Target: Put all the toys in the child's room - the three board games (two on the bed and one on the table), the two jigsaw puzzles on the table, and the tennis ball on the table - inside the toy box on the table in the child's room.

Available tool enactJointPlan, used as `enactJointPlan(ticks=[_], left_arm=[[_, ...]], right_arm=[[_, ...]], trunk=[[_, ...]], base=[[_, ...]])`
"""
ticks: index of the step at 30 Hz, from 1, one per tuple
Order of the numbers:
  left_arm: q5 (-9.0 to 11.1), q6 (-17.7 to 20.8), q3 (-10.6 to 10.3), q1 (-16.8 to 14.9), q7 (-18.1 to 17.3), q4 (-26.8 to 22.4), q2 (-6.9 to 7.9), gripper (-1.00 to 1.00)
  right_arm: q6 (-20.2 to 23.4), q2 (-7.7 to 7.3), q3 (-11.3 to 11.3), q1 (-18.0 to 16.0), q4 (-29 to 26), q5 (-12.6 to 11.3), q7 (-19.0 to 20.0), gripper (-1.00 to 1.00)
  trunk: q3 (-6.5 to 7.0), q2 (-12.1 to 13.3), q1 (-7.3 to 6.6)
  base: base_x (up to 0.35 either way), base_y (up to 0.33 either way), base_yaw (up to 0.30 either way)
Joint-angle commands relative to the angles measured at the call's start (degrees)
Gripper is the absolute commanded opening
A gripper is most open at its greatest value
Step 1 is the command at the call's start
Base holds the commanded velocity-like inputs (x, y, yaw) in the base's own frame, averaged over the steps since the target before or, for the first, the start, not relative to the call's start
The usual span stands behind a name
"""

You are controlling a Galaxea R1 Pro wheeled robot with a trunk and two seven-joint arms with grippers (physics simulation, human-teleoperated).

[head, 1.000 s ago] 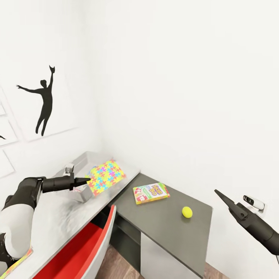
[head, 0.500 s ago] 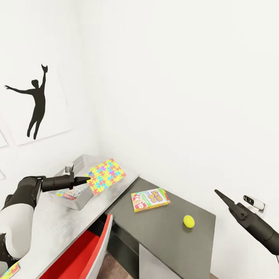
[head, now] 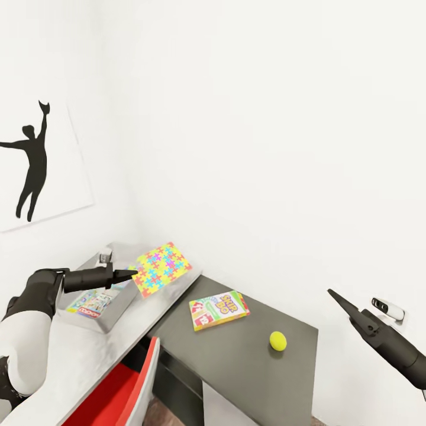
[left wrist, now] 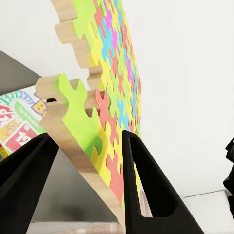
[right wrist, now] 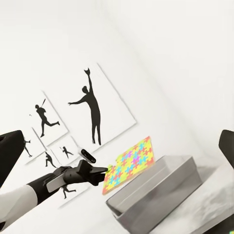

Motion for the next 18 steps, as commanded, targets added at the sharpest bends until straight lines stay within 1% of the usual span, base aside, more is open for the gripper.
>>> enactJointPlan(ticks=[1,4,9,12,15,18], left_arm=[[-0.6,0.54,0.23,-0.07,-0.49,-0.04,-0.02,-1.0],[-0.6,0.48,0.23,-0.07,-0.49,-0.09,0.04,-1.0],[-0.6,0.21,0.23,-0.07,-0.49,-0.11,0.05,-1.0],[-0.6,0.28,0.23,-0.07,-0.49,-0.11,0.07,-1.0],[-0.6,0.26,0.23,-0.07,-0.49,-0.28,0.0,-1.0],[-0.6,0.35,0.23,-0.07,-0.49,-1.58,-0.12,-1.0]], right_arm=[[0.52,0.0,-0.02,-0.06,-0.03,-0.17,0.08,1.0],[0.46,0.0,-0.01,-0.06,-0.07,-0.14,0.08,1.0],[0.44,0.0,0.0,-0.09,-0.1,-0.11,0.08,1.0],[0.43,0.0,0.05,-0.08,-0.1,-0.11,0.08,1.0],[0.43,0.01,0.06,-0.08,-0.1,-0.11,0.06,1.0],[0.43,0.0,0.07,-0.06,-0.1,-0.1,0.07,1.0]], trunk=[[-0.09,-0.13,0.04],[0.0,-0.13,0.04],[0.04,-0.13,0.04],[0.04,-0.13,0.04],[0.05,-0.13,0.04],[0.05,-0.13,0.04]], base=[[0.002,0.108,-0.123],[0.03,0.062,-0.071],[0.201,0.018,-0.02],[0.103,0.013,-0.005],[0.12,0.115,-0.002],[0.122,0.108,-0.001]])
